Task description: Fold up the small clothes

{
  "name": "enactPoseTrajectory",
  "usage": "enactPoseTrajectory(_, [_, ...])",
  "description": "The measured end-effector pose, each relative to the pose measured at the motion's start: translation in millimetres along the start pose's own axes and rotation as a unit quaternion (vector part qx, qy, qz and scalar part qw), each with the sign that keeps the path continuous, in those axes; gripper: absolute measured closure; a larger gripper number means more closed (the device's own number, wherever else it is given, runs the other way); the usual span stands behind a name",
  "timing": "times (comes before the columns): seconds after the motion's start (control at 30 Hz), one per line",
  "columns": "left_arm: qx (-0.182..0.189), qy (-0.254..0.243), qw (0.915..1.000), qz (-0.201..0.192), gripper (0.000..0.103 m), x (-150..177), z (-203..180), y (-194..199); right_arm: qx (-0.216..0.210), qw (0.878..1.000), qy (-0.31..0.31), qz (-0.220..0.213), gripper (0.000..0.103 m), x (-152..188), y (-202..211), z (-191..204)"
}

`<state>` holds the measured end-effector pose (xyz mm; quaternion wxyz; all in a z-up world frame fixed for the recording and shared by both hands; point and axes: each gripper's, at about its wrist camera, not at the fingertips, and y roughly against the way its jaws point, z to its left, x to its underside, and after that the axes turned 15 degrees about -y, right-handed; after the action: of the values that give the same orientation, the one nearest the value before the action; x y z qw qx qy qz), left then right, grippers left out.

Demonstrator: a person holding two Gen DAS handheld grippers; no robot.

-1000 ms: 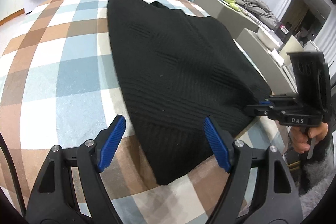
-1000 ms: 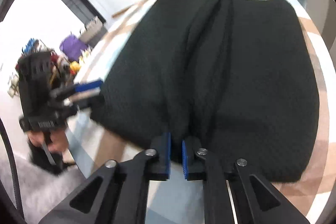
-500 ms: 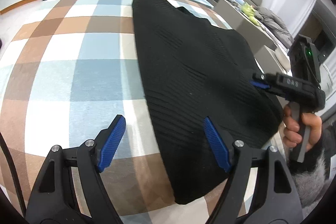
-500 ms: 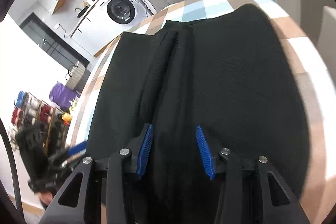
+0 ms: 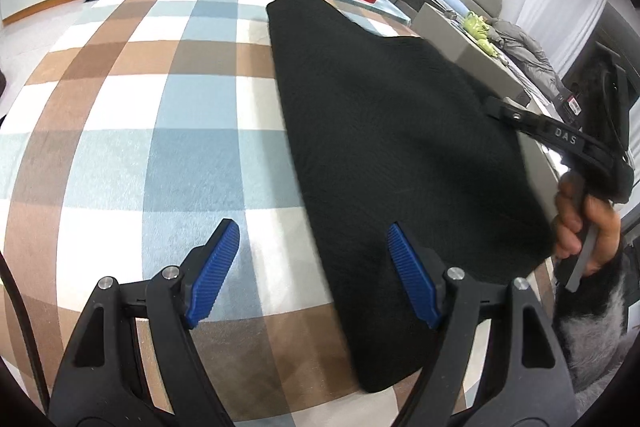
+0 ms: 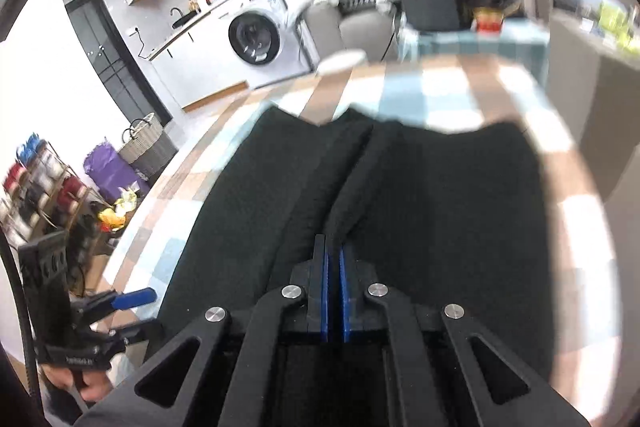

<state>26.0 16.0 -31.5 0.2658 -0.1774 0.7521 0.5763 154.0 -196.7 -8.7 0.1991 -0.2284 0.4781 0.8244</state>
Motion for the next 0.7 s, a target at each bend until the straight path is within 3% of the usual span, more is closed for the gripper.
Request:
enactPoseTrajectory(0.1, [0.005,0.0,1.0,0.003,0.028,-2,-2,-5,0.079,0.997,0.012,-0.021,0.099,-2,11,-21])
enactPoseTrajectory(0.17, [0.01,0.0,0.9999,0.011,0.028,-2,-5,-12,0.123,0.992,-0.011,-0.004,0.099,-4,1,-47])
enactPoseTrajectory(0.23, [0.011,-0.003,0.9998,0.017,0.028,-3,-7,-17,0.124,0.991,-0.049,0.016,0.099,-3,-12,-73])
enactPoseTrajectory(0.33, [0.013,-0.008,0.9997,0.018,0.028,-6,-11,-20,0.109,0.993,-0.047,0.006,0.099,-2,-9,-74])
enactPoseTrajectory(0.5, [0.012,-0.01,0.9998,0.015,0.028,-10,-11,-21,0.06,0.996,-0.012,-0.059,0.099,-15,34,-44])
enactPoseTrajectory(0.6, [0.021,-0.007,0.9997,0.014,0.028,-11,-12,-24,0.084,0.993,0.009,-0.082,0.099,-18,49,-42])
enactPoseTrajectory(0.7, [0.031,-0.005,0.9994,0.018,0.028,-15,-14,-33,0.124,0.991,-0.024,-0.036,0.099,-18,18,-69])
